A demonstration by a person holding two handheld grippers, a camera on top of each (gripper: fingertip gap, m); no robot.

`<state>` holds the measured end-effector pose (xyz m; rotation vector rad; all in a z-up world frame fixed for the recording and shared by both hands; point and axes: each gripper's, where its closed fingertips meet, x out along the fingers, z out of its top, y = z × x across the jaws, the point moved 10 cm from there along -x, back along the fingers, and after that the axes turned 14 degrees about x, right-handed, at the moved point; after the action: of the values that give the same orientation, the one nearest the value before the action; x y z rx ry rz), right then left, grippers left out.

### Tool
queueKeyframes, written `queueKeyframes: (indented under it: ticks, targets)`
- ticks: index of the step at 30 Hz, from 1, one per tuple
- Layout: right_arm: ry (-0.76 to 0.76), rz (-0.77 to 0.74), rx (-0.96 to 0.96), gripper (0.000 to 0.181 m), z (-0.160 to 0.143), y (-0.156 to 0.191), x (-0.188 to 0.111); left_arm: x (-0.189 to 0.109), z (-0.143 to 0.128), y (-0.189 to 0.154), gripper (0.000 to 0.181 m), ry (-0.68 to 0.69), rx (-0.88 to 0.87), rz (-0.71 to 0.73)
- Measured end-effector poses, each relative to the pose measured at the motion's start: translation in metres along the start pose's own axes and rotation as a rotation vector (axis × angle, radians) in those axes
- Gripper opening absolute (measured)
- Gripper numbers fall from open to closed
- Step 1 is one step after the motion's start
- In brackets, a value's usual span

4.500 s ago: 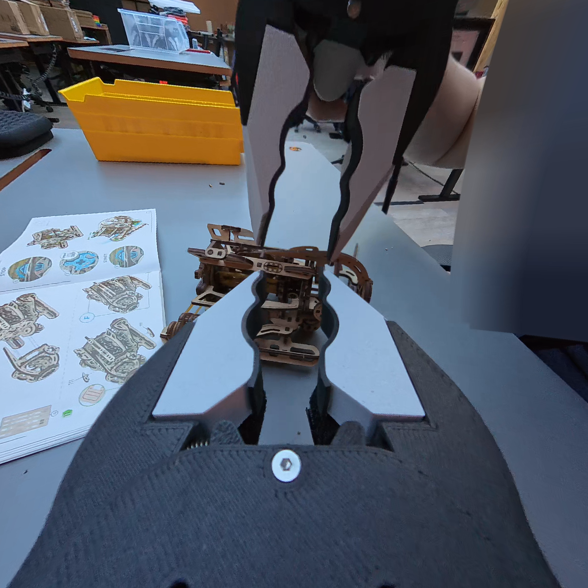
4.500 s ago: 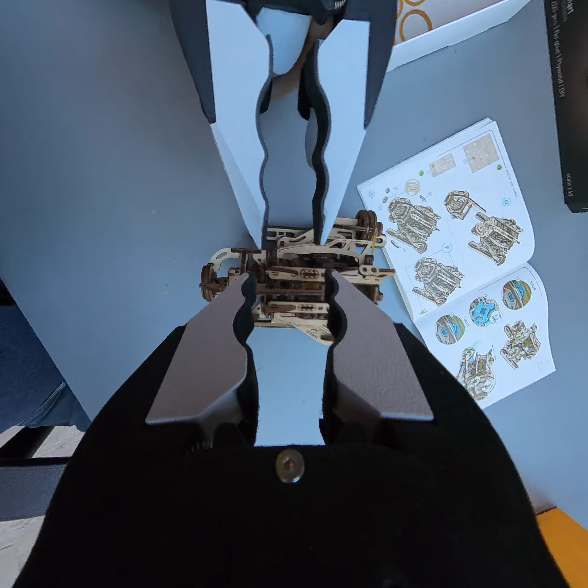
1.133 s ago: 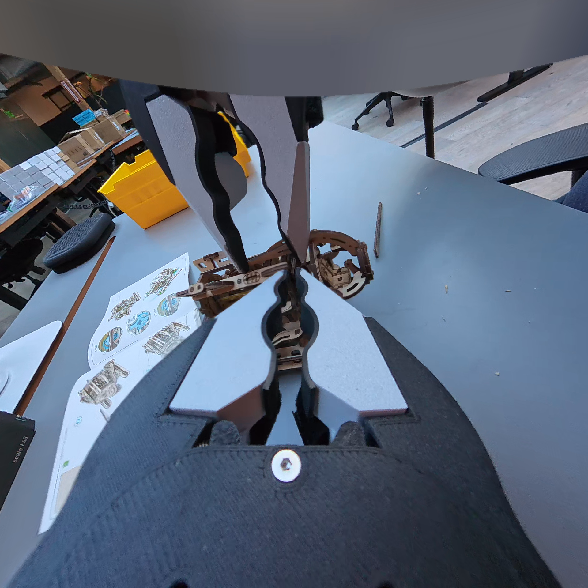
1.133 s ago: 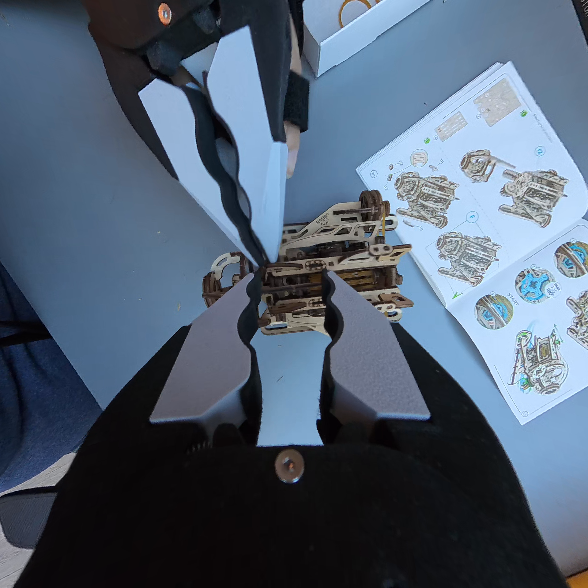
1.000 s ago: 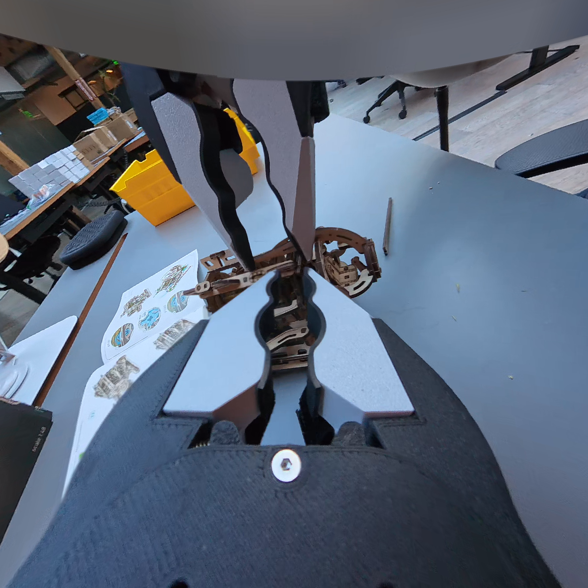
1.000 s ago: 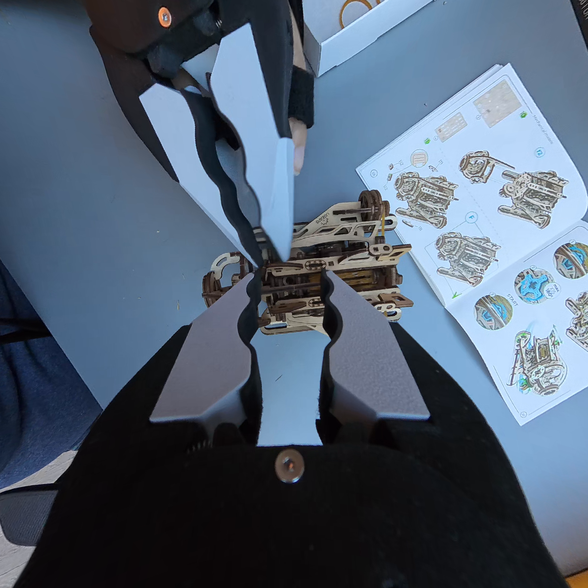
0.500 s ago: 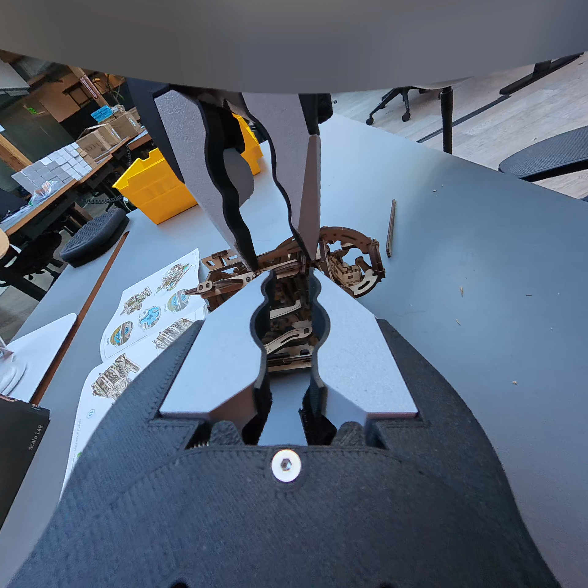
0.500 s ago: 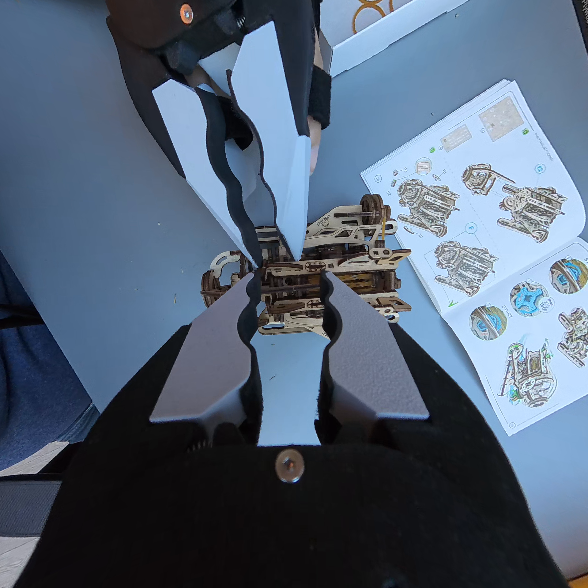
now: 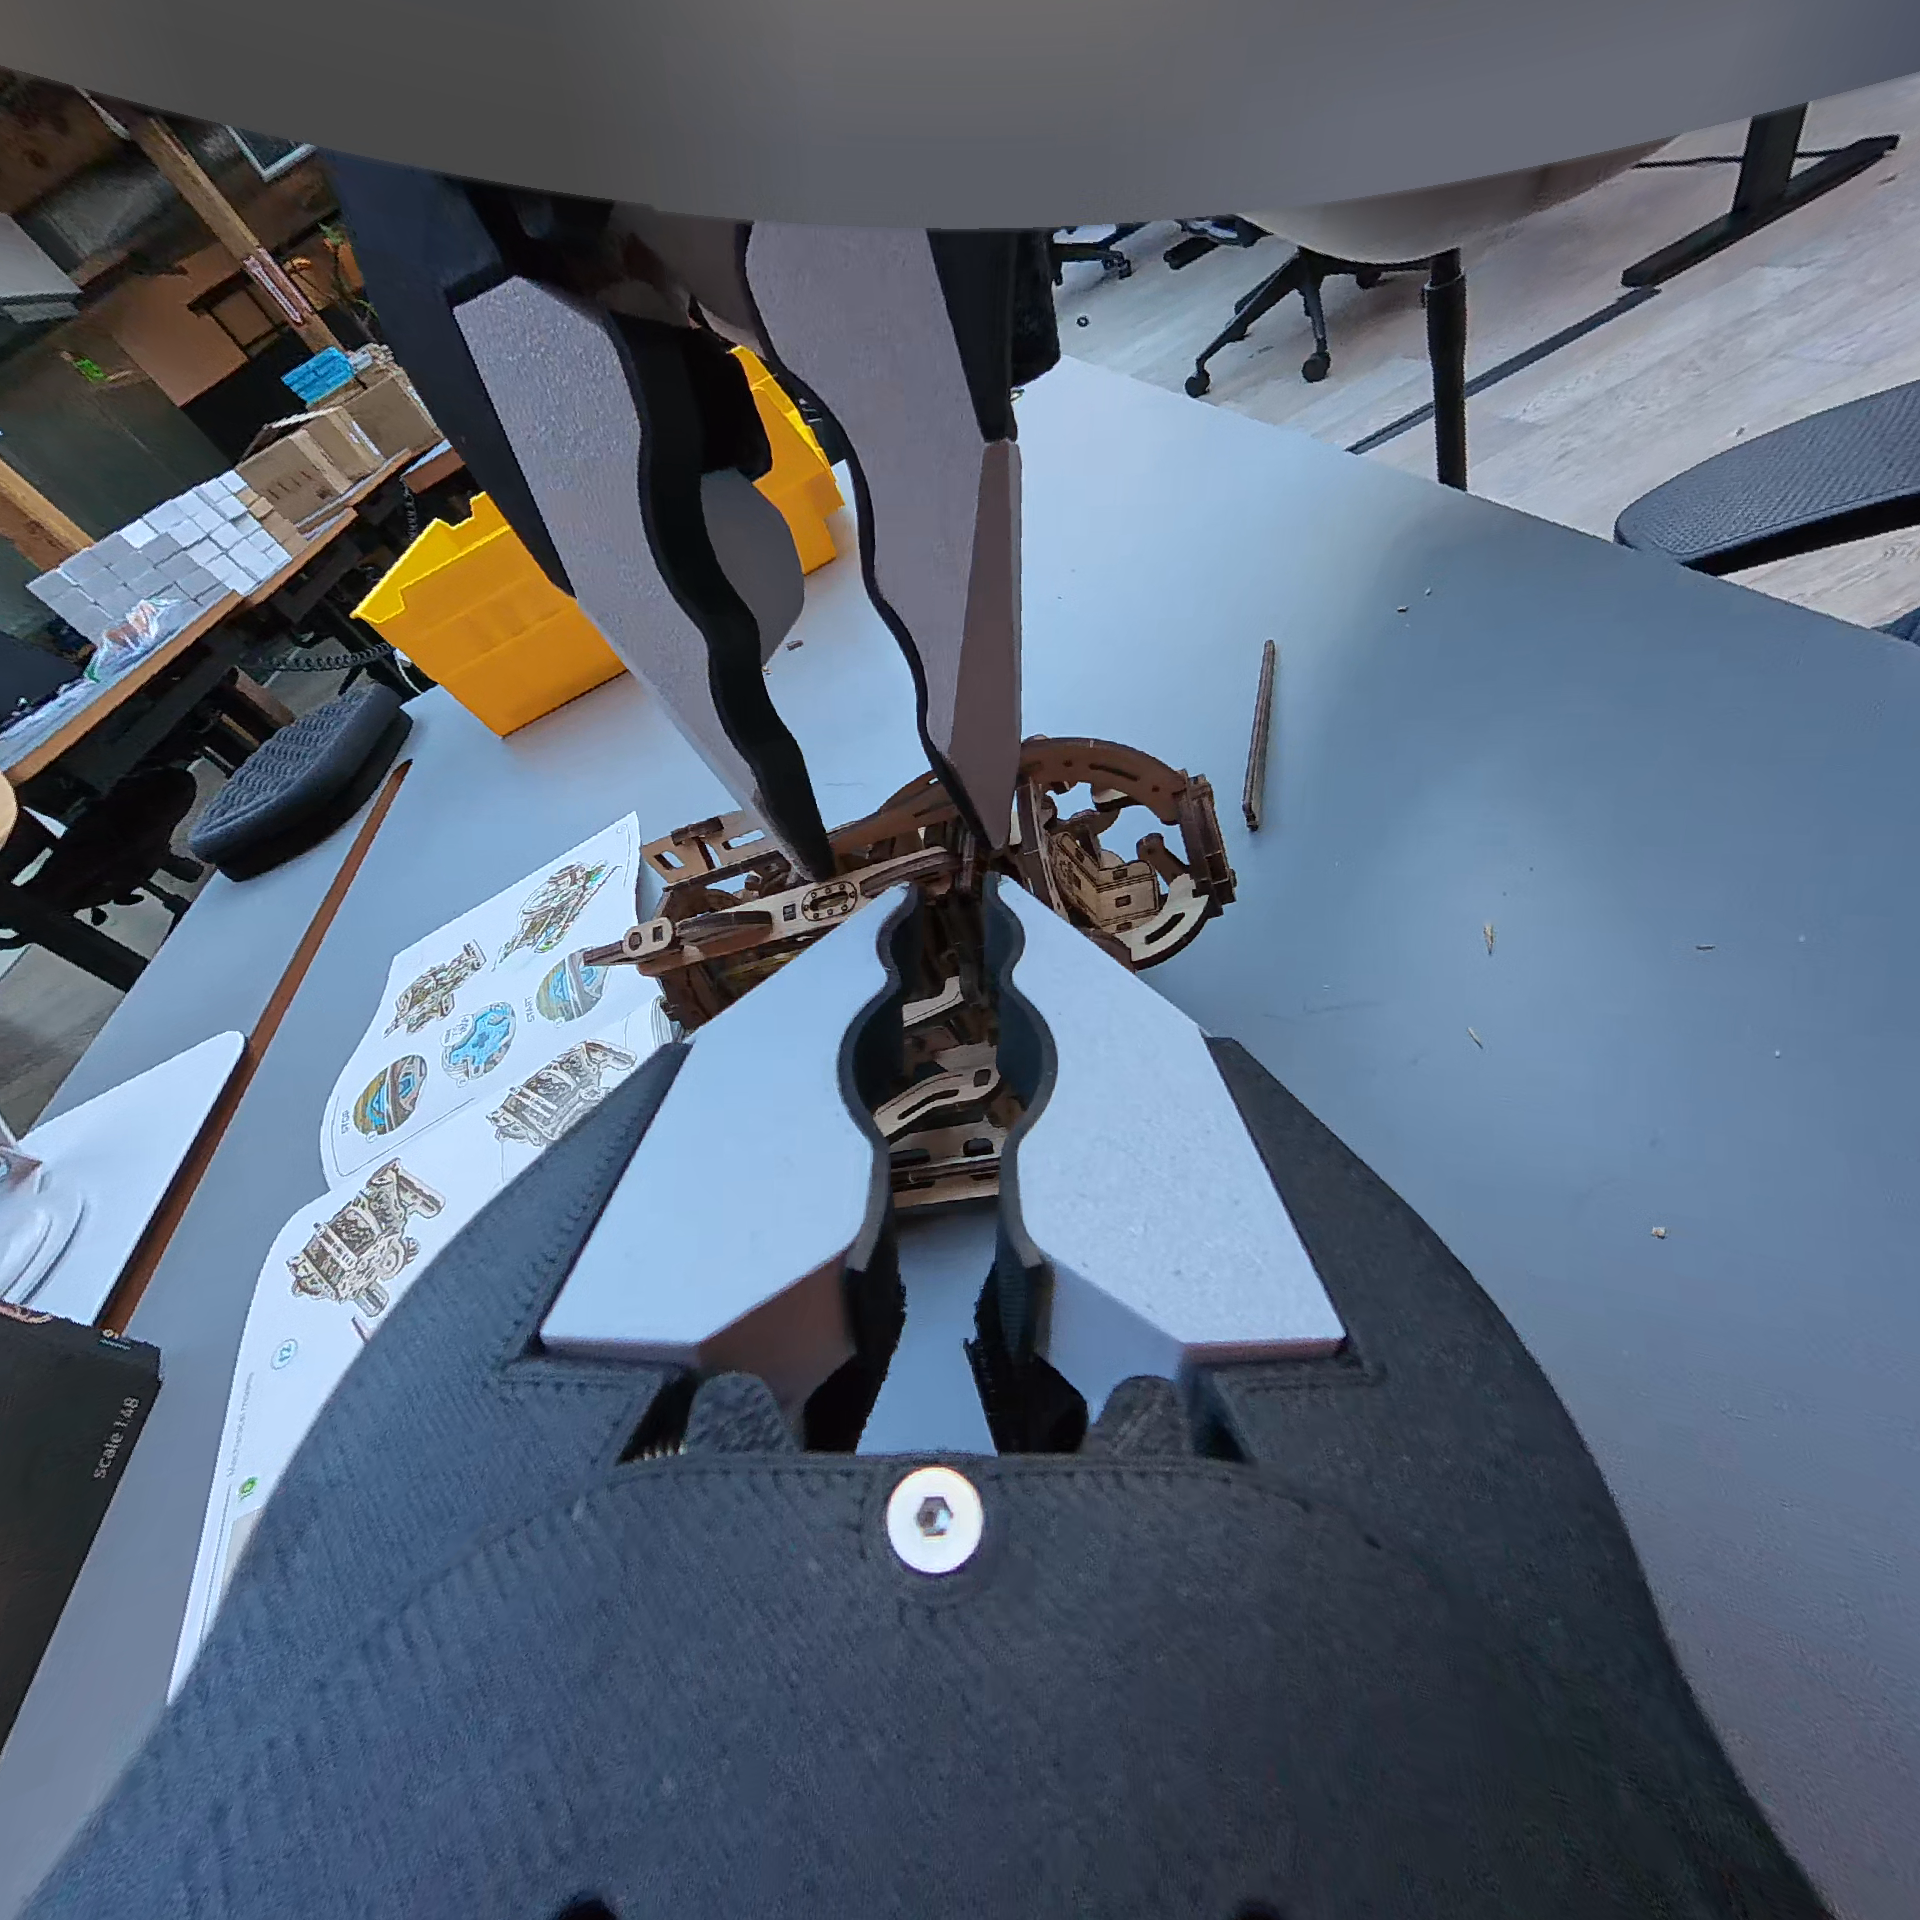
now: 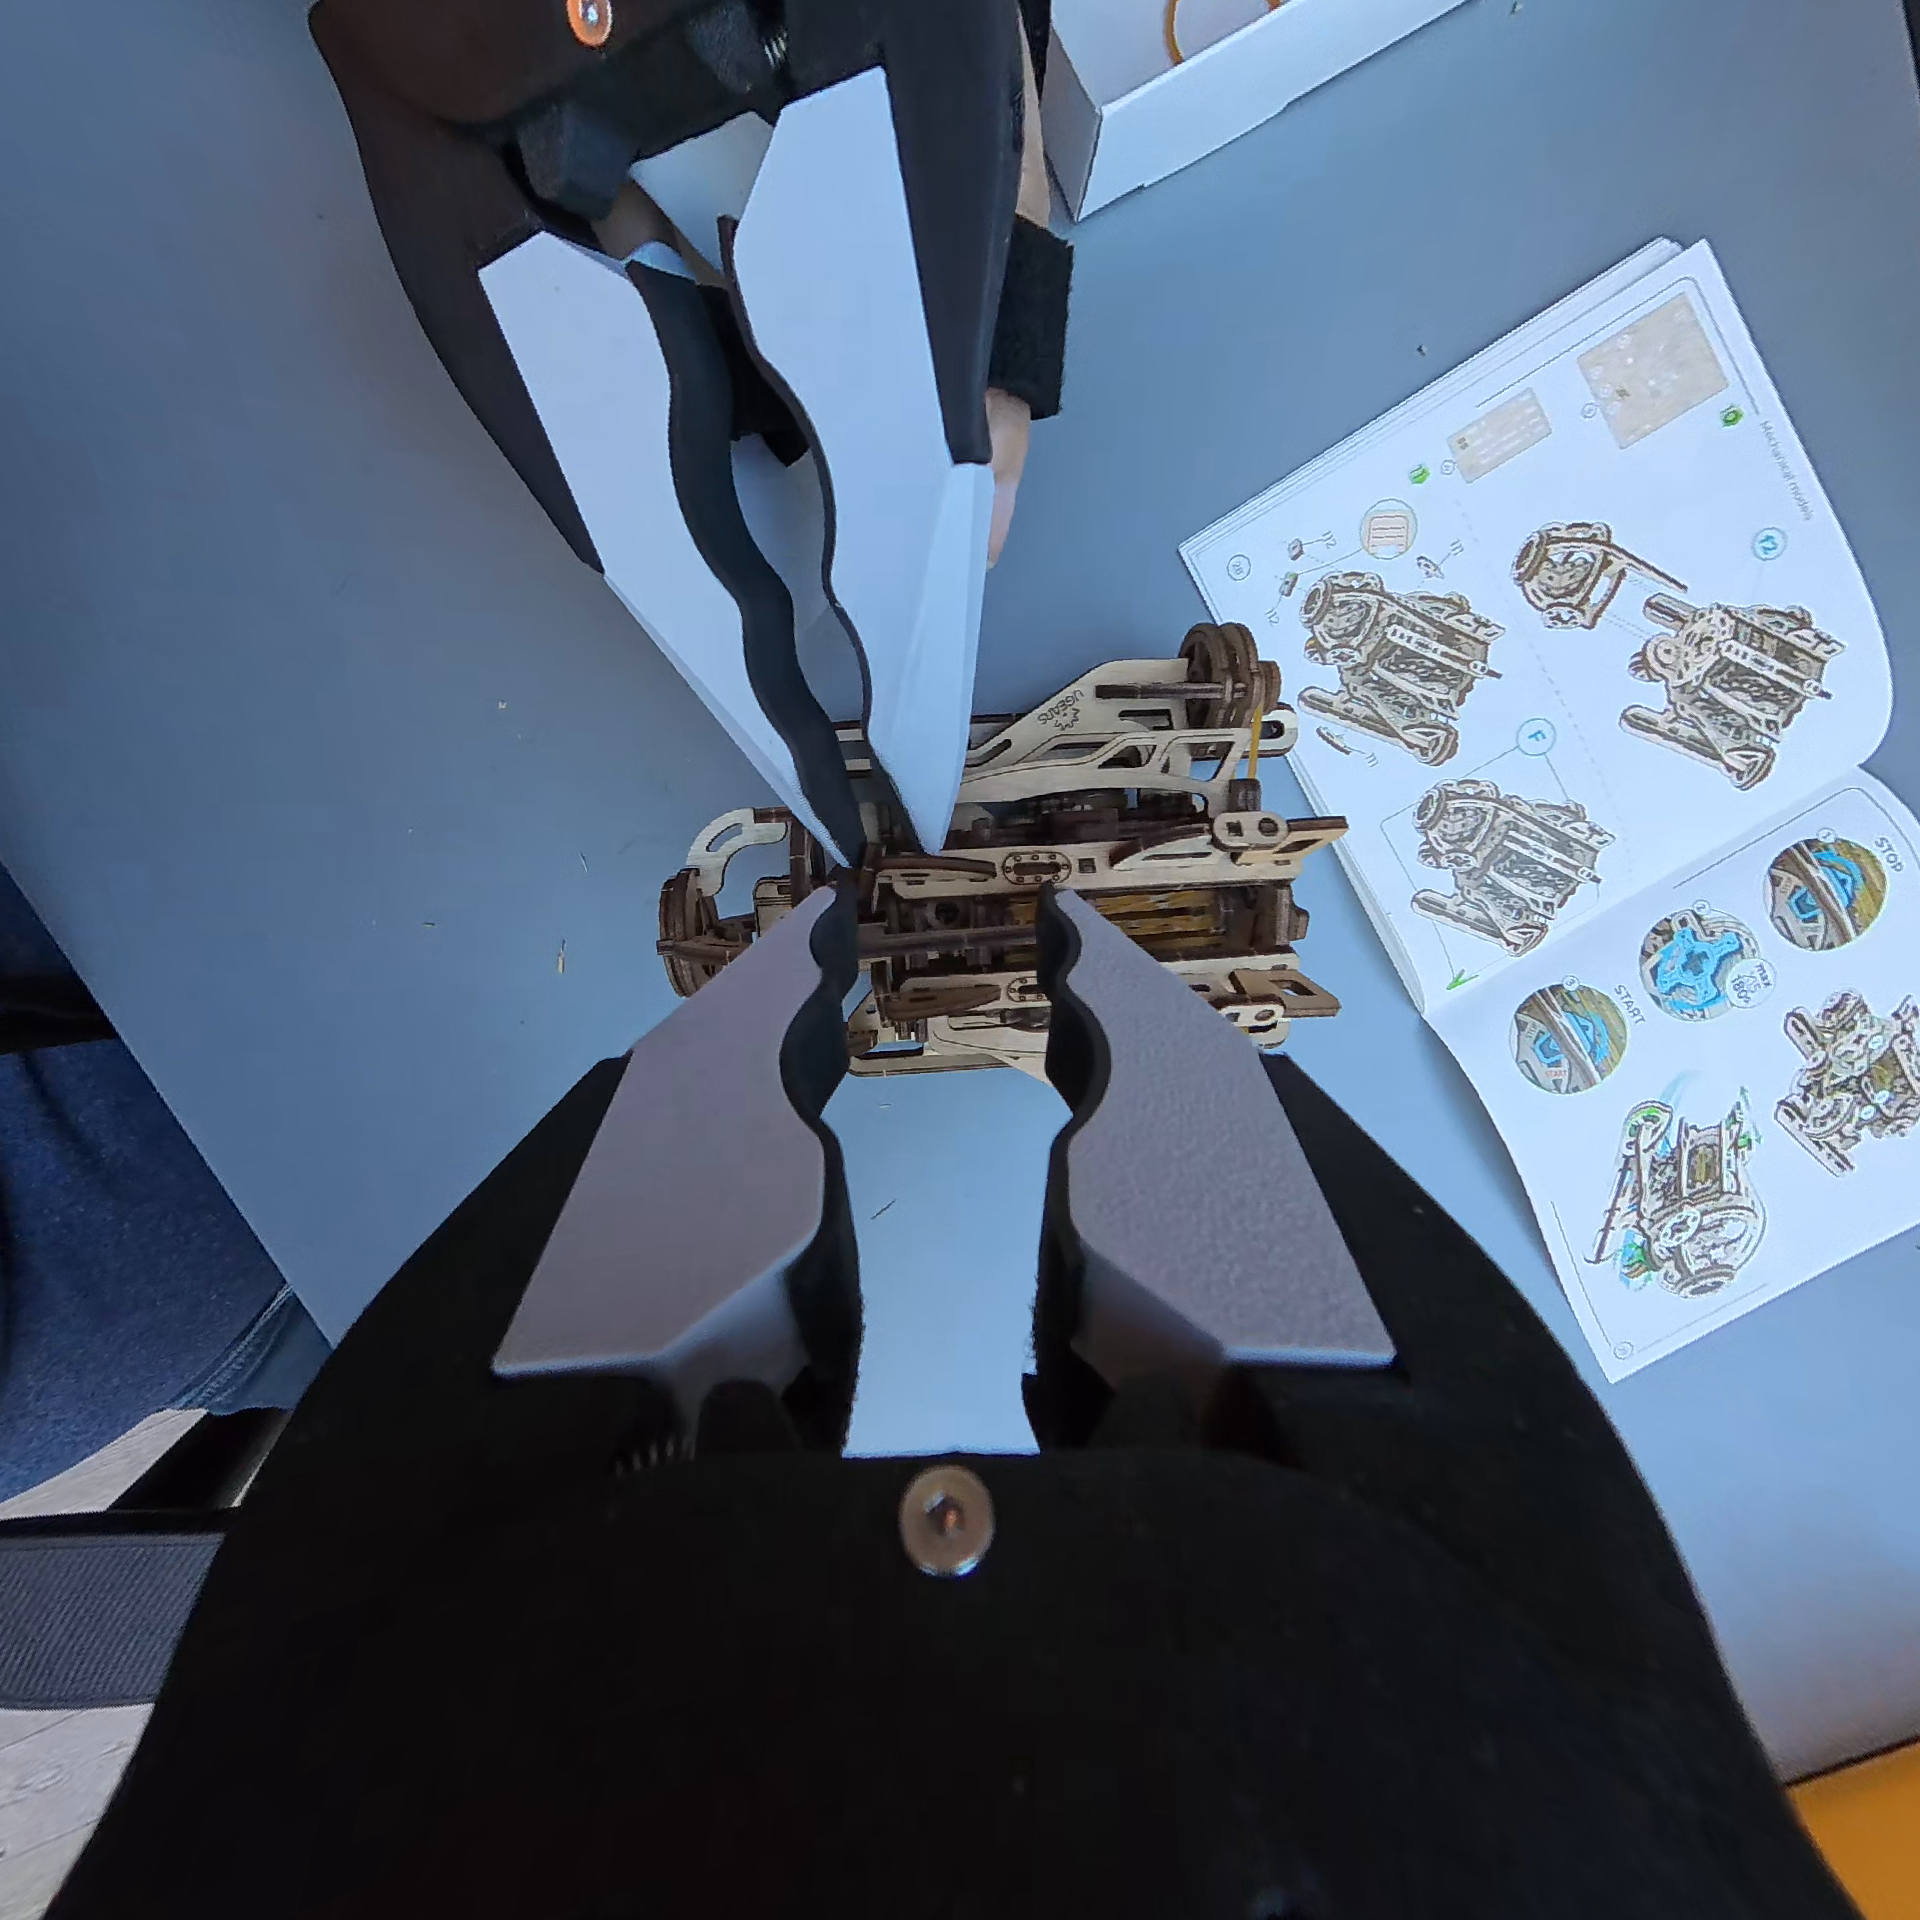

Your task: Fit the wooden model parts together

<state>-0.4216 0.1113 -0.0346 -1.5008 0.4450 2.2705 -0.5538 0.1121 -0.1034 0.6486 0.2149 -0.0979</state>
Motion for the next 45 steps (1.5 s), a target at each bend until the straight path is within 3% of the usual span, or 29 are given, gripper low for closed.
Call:
queueKeyframes:
  ticks: [26,45]
  targets:
    - [-0.016,-0.017,-0.069,0.026,-0.0005,0.0055,-0.0006,-0.0010,0.0015,-0.0031,0.001,0.018,0.006,-0.011]
    - [-0.085,-0.006,-0.011,0.025,-0.0056,0.0001,-0.0036,0.0001,-0.0024,0.0033,0.000,-0.023,-0.180,-0.037]
